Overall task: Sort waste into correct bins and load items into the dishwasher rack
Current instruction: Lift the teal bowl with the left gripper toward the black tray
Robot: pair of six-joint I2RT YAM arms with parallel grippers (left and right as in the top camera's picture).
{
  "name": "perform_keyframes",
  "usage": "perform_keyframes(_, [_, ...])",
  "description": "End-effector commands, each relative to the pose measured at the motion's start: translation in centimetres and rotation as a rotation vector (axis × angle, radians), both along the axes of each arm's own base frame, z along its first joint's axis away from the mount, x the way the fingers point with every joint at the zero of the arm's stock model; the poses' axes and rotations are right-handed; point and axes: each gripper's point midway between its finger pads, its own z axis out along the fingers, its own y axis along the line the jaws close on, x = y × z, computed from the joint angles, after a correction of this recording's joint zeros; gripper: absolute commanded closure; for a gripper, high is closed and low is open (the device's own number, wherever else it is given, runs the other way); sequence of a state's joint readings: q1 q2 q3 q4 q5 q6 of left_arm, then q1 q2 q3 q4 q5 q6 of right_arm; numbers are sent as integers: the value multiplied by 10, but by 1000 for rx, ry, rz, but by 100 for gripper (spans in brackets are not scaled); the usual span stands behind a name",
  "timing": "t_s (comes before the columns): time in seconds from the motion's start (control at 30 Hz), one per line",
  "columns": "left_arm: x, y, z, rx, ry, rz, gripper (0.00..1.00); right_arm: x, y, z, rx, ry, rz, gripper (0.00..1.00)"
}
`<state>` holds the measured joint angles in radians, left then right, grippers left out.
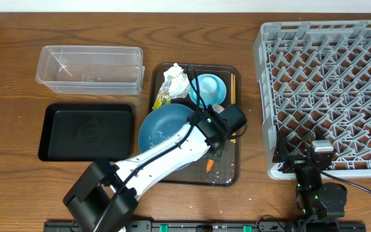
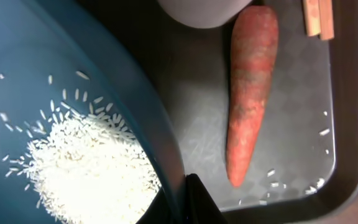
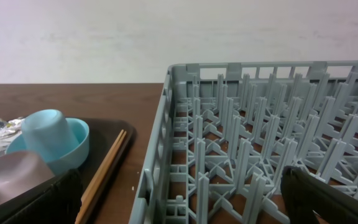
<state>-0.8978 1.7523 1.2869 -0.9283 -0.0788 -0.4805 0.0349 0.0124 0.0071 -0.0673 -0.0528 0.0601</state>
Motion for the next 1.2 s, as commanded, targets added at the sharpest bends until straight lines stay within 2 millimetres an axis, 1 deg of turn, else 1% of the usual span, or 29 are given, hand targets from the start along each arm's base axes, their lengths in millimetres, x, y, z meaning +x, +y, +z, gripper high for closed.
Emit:
perform_keyframes(0.0, [13,-1,26,7,-59,-25,94,0,1,-1,10,4,2,1])
perform_keyframes(0.1, [15,-2,36,8,-68,-24,94,0,1,-1,10,4,2,1])
perform_keyframes(0.2, [17,-4,43,6,-76,-63,94,0,1,-1,10,4,2,1])
perform_keyframes(0.27, [22,0,49,26,-91,-62,94,0,1,-1,10,4,2,1])
perform_keyframes(0.43, [37,20,67,37,-110,-1,94,0,1,-1,10,4,2,1])
perform_keyframes(0.53, [50,37,81,17,-131,60,94,0,1,-1,10,4,2,1])
perform_keyframes(0.7, [70,74,106,-45,-178,190,94,0,1,-1,10,4,2,1])
perform_keyframes(0.8, [79,94,121,-128,-187,274,94,0,1,-1,10,4,2,1])
perform_keyframes(0.9, [90,112,132,-206,-193,340,94,0,1,-1,10,4,2,1])
perform_keyframes(1.03, [103,131,139,-316,-178,378,94,0,1,-1,10,4,2,1])
perform_keyframes(1.17, [118,158,141,-377,-185,458,94,0,1,-1,10,4,2,1])
